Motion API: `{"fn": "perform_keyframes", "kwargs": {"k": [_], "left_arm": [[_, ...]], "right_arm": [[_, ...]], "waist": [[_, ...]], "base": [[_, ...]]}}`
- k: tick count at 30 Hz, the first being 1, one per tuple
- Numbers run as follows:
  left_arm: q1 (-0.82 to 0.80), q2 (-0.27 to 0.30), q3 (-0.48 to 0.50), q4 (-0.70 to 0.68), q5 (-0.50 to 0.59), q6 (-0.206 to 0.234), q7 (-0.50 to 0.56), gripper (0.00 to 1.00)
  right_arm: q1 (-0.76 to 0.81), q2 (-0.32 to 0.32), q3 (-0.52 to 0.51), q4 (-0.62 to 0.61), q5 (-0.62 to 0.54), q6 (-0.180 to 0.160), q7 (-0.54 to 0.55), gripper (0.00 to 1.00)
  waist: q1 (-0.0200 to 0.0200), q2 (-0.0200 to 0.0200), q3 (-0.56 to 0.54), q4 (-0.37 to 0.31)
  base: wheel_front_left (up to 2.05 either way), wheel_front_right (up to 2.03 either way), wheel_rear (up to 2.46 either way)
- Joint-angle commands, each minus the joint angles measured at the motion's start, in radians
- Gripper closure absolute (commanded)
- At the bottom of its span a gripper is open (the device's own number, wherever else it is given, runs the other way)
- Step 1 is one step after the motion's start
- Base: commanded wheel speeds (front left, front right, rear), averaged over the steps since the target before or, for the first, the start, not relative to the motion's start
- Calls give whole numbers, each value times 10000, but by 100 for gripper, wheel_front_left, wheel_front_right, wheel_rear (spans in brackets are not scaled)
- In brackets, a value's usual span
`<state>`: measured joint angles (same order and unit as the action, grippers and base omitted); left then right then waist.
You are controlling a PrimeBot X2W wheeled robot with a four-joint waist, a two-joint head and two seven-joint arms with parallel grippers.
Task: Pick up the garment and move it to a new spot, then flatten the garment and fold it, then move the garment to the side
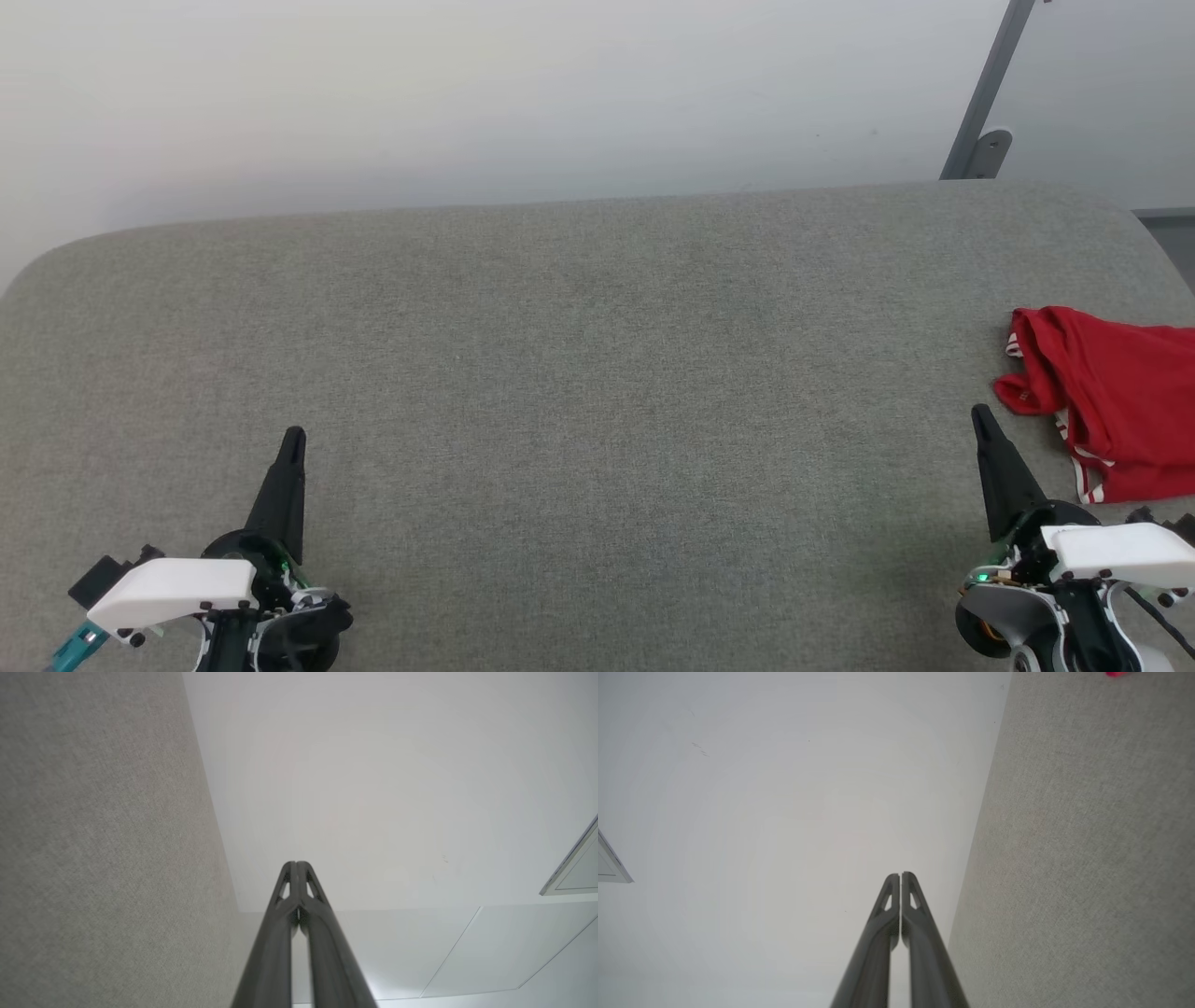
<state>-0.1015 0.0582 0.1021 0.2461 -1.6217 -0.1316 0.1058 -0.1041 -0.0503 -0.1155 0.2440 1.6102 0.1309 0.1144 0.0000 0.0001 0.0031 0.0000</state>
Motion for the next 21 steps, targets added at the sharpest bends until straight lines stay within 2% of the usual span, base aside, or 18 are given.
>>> {"fn": "perform_keyframes", "kwargs": {"k": [1,21], "left_arm": [[-140,-23,42,-2,14,18,39,100],[-137,-44,70,-1,39,18,67,100]], "right_arm": [[-90,19,0,26,36,-3,29,100],[-89,19,3,26,41,-2,24,100]], "waist": [[0,-1,0,0],[0,-1,0,0]], "base": [[0,0,0],[0,0,0]]}}
